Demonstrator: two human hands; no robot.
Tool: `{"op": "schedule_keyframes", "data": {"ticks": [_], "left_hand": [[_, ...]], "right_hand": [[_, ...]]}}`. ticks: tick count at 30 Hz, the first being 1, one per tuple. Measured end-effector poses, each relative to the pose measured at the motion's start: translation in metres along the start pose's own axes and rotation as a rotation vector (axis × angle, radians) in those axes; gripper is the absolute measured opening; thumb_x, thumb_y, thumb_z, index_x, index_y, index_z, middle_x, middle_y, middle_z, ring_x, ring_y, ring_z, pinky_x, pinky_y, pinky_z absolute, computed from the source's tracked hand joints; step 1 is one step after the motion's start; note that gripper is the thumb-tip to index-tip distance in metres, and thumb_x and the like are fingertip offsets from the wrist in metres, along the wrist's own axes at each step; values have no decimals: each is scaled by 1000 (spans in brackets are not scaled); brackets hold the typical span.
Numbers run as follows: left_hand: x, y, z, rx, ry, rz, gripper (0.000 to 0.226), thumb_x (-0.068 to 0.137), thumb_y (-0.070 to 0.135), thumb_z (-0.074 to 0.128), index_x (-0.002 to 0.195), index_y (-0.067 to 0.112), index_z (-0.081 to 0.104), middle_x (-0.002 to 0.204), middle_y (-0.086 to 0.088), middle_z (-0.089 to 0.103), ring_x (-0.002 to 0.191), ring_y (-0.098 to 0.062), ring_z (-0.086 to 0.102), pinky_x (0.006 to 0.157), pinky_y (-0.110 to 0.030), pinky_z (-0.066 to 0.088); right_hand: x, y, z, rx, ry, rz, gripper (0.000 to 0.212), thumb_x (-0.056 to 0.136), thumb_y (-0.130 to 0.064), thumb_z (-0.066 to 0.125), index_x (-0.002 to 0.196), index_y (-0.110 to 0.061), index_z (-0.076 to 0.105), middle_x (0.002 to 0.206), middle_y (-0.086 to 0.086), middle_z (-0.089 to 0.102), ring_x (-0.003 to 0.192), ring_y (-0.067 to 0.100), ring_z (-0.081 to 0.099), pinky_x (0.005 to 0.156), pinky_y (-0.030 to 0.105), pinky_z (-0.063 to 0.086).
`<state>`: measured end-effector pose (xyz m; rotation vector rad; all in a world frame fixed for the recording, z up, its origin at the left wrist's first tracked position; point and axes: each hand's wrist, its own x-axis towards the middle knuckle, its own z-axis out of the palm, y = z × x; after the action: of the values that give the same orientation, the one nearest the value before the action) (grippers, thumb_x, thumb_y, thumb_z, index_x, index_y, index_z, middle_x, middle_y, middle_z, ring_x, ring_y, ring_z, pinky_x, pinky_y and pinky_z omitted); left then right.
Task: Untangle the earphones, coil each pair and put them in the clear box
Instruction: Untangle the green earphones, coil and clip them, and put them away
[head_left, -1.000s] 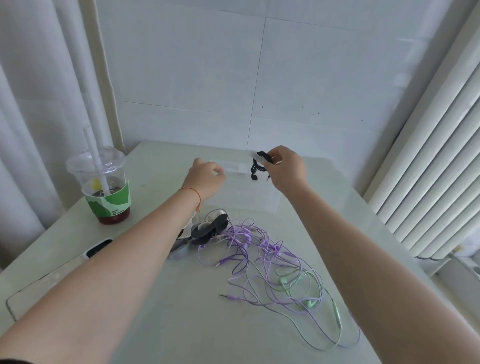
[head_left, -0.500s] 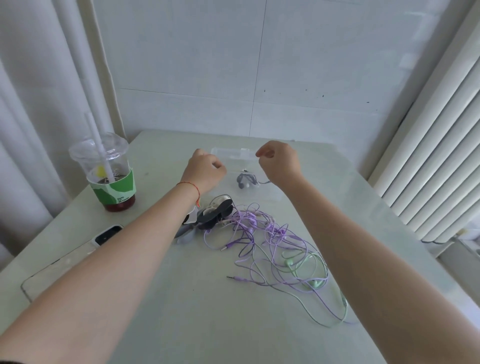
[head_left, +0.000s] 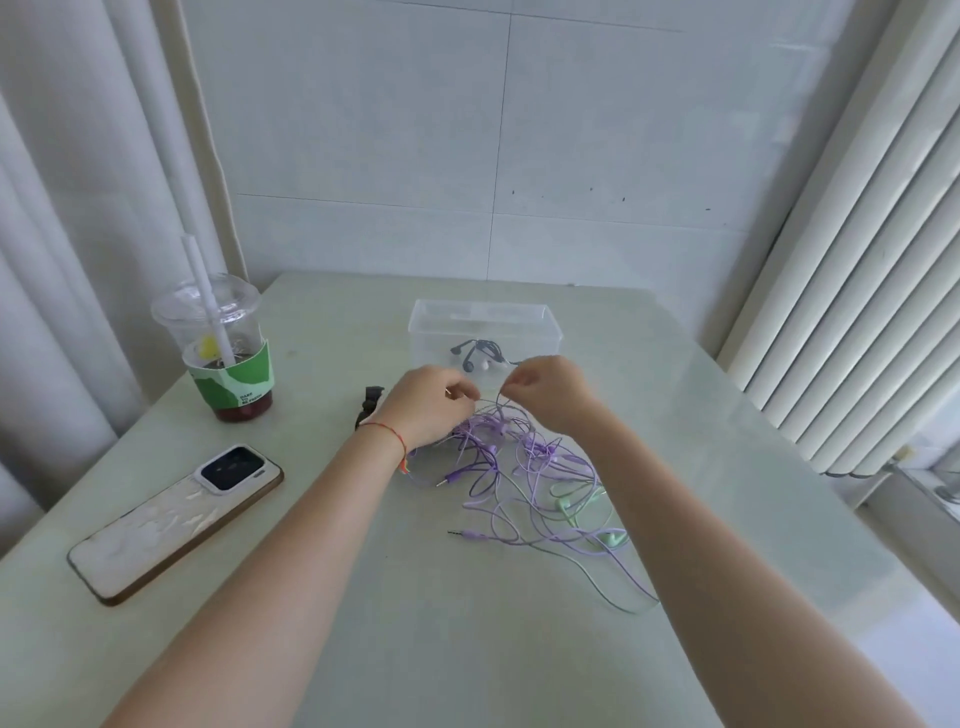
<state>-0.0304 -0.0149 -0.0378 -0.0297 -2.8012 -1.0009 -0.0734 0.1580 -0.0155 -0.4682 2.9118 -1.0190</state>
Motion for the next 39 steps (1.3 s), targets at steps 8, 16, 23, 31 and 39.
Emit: {"op": "schedule_keyframes", "data": {"ticks": [8,16,23,31,39], "left_hand": [[6,-23,12,143,13,5,29,80,20,72,107,29,67,110,-5,60,106,-25,56,93,-37,47],[5,-31,-2,139,-12,-77,34,80,20,72,110,34,64,102,1,65,97,-26,60,87,-36,50],[2,-30,-7,374,130,-220,37,80,14,60,114,31,60,116,-7,58,105,-32,57,88,-36,44],[2,-33,-11,242,-23,-210,61,77,6,62,134,22,45,119,-11,62,111,-33,56,95,-40,47],[-8,-13,-20,-191,-127,-49,53,77,5,70,120,30,54,91,1,67,75,-16,58,78,-28,47]], "right_hand": [[-1,8,-3,654,178,78,15,90,-5,59,79,-11,68,74,11,69,67,21,65,78,40,57],[-2,13,-1,685,220,182,21,92,-9,45,81,-10,63,64,7,57,45,17,55,46,26,40],[-4,12,-11,602,355,213,26,85,-2,39,89,-13,63,70,2,59,59,16,53,58,27,42],[-15,-10,2,227,183,-55,22,86,-8,53,98,-18,69,91,-6,67,82,10,59,74,21,47],[-15,-7,40,-75,-169,-83,54,86,-42,66,134,-26,49,106,-5,55,104,20,55,96,41,44]]}}
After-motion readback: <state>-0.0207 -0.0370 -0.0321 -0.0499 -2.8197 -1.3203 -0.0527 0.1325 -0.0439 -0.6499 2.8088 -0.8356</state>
